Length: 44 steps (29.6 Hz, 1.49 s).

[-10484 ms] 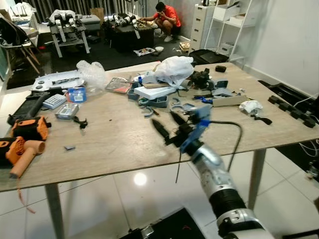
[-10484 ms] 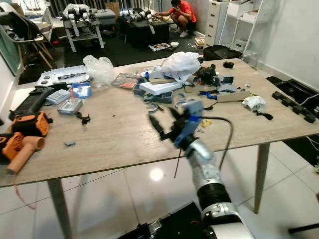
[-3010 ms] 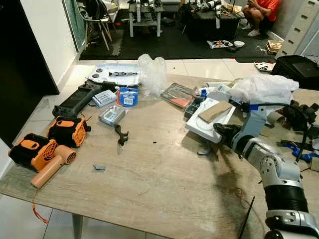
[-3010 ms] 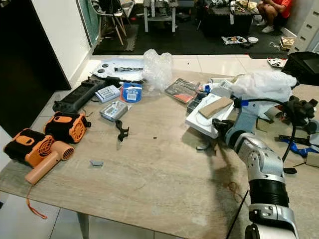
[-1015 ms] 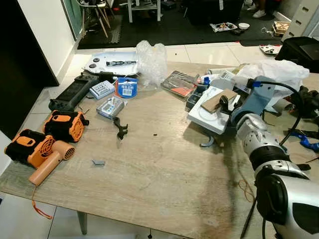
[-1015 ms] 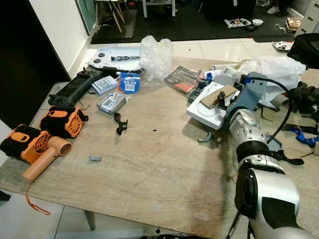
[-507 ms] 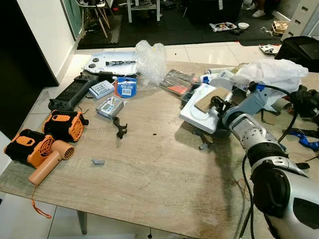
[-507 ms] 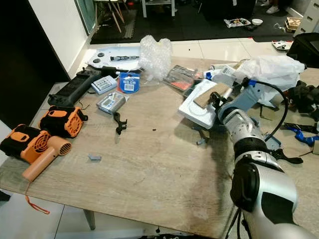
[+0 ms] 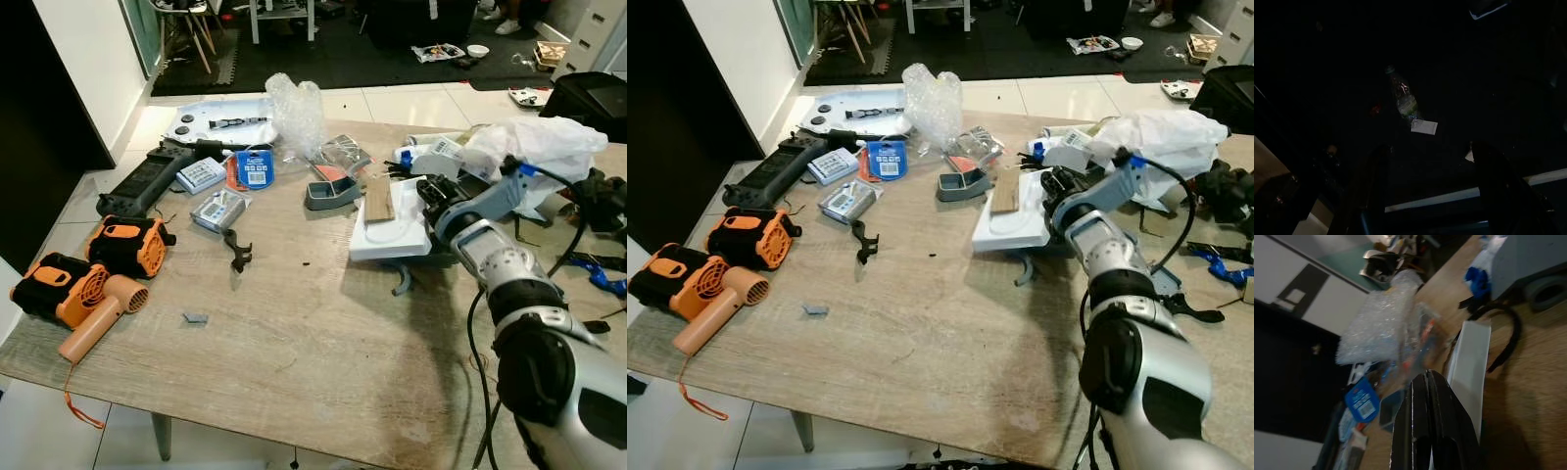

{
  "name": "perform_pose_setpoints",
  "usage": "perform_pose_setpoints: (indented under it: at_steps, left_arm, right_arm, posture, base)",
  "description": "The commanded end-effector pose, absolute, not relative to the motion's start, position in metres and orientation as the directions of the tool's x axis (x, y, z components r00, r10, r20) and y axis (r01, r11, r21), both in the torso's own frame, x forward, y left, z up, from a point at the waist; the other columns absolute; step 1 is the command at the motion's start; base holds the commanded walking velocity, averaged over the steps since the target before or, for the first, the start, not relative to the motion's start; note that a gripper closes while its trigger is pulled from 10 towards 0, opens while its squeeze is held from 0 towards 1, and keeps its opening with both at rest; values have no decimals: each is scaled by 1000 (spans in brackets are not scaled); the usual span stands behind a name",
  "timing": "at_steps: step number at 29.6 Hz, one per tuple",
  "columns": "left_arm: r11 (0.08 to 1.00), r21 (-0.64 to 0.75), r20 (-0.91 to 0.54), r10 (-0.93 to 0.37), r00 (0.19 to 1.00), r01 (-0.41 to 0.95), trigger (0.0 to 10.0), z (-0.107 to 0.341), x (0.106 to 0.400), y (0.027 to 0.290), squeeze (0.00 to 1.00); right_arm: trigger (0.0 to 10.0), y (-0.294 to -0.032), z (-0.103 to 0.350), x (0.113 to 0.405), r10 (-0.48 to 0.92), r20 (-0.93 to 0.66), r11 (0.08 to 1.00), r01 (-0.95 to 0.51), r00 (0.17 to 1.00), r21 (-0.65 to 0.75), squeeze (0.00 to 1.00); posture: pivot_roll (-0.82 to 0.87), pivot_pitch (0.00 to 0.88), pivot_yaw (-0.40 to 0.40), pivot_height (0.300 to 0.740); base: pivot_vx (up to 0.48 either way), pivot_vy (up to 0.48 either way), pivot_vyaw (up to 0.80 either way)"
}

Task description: Picking trash to rubbish bin

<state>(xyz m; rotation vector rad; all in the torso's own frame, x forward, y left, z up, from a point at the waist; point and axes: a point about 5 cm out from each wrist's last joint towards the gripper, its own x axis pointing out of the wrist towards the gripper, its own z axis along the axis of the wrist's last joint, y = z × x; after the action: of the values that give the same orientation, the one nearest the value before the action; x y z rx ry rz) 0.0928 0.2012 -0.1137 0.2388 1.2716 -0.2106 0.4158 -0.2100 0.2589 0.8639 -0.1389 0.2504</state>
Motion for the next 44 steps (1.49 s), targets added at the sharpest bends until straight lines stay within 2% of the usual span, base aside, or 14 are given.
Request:
perform_pose_setpoints:
  at_steps: [1,7,11,12,15,19,20,21,22,23,24,30,39,44]
  left_arm:
    - [960,49,-970,-20,243,276,10000,-116,81,201,0]
    - [959,48,-968,-24,250,278,10000,-116,86,200,0]
    - [958,46,-968,-27,250,284,10000,-115,89,200,0]
    - [957,46,-968,-28,251,285,10000,-115,90,200,0]
    - [958,46,-967,-28,252,283,10000,-115,90,199,0]
    - [959,47,-967,-27,254,281,10000,-115,91,199,0]
    - [959,47,-966,-27,255,279,10000,-115,91,199,0]
    - [960,46,-966,-28,256,277,10000,-115,92,199,0]
    - [960,46,-966,-28,256,277,10000,-115,92,199,0]
    - [960,44,-966,-30,256,276,10000,-114,92,200,0]
    - [960,43,-966,-31,256,277,10000,-114,92,200,0]
    - [962,42,-967,-30,254,272,10000,-115,91,200,0]
    - [963,41,-968,-29,251,266,10000,-115,90,200,0]
    - [961,36,-969,-33,244,274,10000,-115,88,201,0]
  right_arm:
    - [0,-208,253,413,205,250,595,-324,946,735,0]
    - [0,-207,233,403,304,276,593,-408,912,694,0]
    - [0,-205,241,390,370,432,524,-569,822,633,0]
    - [0,-202,251,380,417,530,457,-675,738,580,0]
    - [0,-198,255,373,452,576,420,-732,681,536,0]
    - [0,-195,256,371,468,587,407,-751,661,521,0]
    - [2392,-194,252,375,456,542,468,-708,706,529,0]
    - [10000,-194,249,378,438,498,532,-662,749,528,0]
    - [10000,-194,249,378,438,498,532,-662,749,528,0]
    - [10000,-195,244,385,395,430,640,-579,812,505,0]
    - [10000,-195,243,386,384,402,672,-550,831,496,957]
    - [10000,-192,249,391,357,313,776,-466,880,424,1000]
    - [10000,-182,256,390,394,250,783,-466,884,413,1000]
    - [10000,-187,258,393,298,215,854,-360,930,375,1000]
  posture:
    - [-18,213,50,740]
    - [-41,196,49,740]
    - [-47,189,49,740]
    - [-47,184,46,740]
    - [-44,181,44,740]
    - [-45,180,43,740]
    - [-44,180,44,740]
    - [-44,180,45,740]
    - [-44,180,45,740]
    - [-43,179,46,740]
    - [-43,179,46,740]
    - [-29,182,39,740]
    - [-34,190,41,740]
    - [-35,197,46,740]
  base:
    - [0,0,0]
    - [0,0,0]
    - [0,0,0]
    - [0,0,0]
    - [0,0,0]
    - [0,0,0]
    - [0,0,0]
    - [0,0,0]
    - [0,0,0]
    - [0,0,0]
    - [0,0,0]
    - [0,0,0]
    - [0,0,0]
    - [0,0,0]
